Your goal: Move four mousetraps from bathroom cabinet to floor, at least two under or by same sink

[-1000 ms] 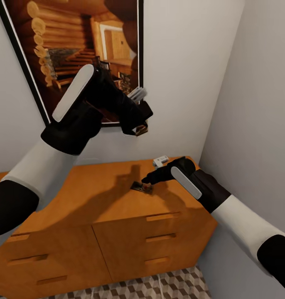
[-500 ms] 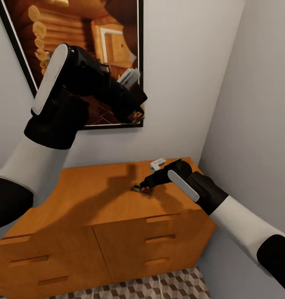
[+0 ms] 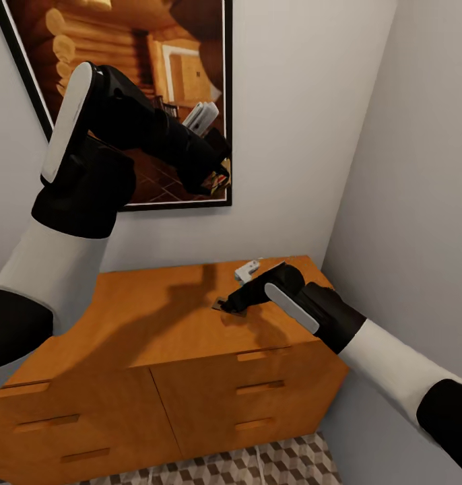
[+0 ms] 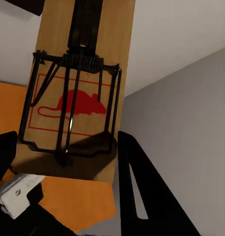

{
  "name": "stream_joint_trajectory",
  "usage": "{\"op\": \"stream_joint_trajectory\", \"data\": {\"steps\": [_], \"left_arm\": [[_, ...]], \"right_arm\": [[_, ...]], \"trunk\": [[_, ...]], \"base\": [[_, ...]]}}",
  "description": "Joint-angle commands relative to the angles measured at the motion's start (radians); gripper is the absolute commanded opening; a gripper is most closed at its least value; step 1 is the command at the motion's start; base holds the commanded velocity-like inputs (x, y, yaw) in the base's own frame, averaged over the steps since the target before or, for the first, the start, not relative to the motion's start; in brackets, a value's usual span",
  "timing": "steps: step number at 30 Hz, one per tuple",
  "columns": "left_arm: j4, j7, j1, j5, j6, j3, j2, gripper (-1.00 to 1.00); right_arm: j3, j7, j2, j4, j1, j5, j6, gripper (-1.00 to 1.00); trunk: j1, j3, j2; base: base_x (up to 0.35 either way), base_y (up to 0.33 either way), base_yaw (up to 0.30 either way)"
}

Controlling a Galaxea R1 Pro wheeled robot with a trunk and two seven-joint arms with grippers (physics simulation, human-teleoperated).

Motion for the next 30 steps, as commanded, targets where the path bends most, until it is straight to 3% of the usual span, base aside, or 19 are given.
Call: {"op": "stream_joint_trajectory", "data": {"steps": [1, 5, 7, 10, 12, 16, 19, 23, 27, 30], "left_arm": [[0.000, 0.006, -0.001, 0.003, 0.012, 0.001, 0.000, -1.00], [0.001, 0.006, 0.000, 0.003, 0.012, 0.000, -0.001, -1.00], [0.002, 0.006, 0.000, 0.003, 0.012, -0.001, -0.001, -1.00], [0.003, 0.006, 0.000, 0.004, 0.012, -0.002, -0.001, -1.00], [0.003, 0.006, 0.000, 0.004, 0.012, -0.003, -0.001, -1.00], [0.004, 0.006, 0.000, 0.005, 0.012, -0.005, -0.002, -1.00], [0.005, 0.006, 0.000, 0.005, 0.012, -0.006, -0.002, -1.00], [0.005, 0.006, 0.000, 0.006, 0.012, -0.008, -0.004, -1.00], [0.006, 0.006, 0.001, 0.006, 0.012, -0.010, -0.007, -1.00], [0.006, 0.006, 0.002, 0.006, 0.012, -0.011, -0.006, -1.00]], "right_arm": [[0.030, -0.006, 0.000, -0.024, -0.010, -0.006, 0.004, 1.00], [0.109, -0.006, 0.004, -0.057, -0.093, -0.011, 0.011, 1.00], [0.161, -0.005, 0.016, -0.052, -0.152, -0.013, 0.013, 1.00], [0.207, -0.005, 0.036, -0.025, -0.202, -0.014, 0.013, 1.00], [0.248, -0.005, 0.067, 0.022, -0.232, -0.014, 0.014, 1.00], [0.354, -0.004, 0.173, 0.233, -0.283, -0.009, 0.013, 1.00], [0.388, -0.002, 0.228, 0.350, -0.300, -0.006, 0.011, 1.00], [0.403, 0.001, 0.249, 0.395, -0.307, -0.006, 0.010, 1.00], [0.425, 0.020, 0.254, 0.406, -0.309, -0.004, 0.007, 1.00], [0.475, 0.069, 0.255, 0.407, -0.309, 0.000, 0.006, 1.00]], "trunk": [[0.000, -0.001, -0.001], [0.000, -0.001, -0.001], [0.000, -0.001, -0.001], [0.000, -0.001, -0.001], [0.000, -0.001, -0.001], [0.000, -0.001, -0.001], [0.000, -0.001, -0.001], [0.000, -0.001, -0.001], [0.000, -0.001, -0.001], [0.000, -0.001, -0.001]], "base": [[0.000, 0.000, 0.000], [0.000, 0.000, 0.000], [0.000, 0.000, 0.000], [0.000, 0.000, 0.000], [0.000, 0.000, 0.000], [0.037, 0.000, 0.000], [0.073, 0.000, 0.000], [0.127, 0.000, 0.000], [0.243, 0.000, 0.000], [0.293, 0.000, 0.000]]}}
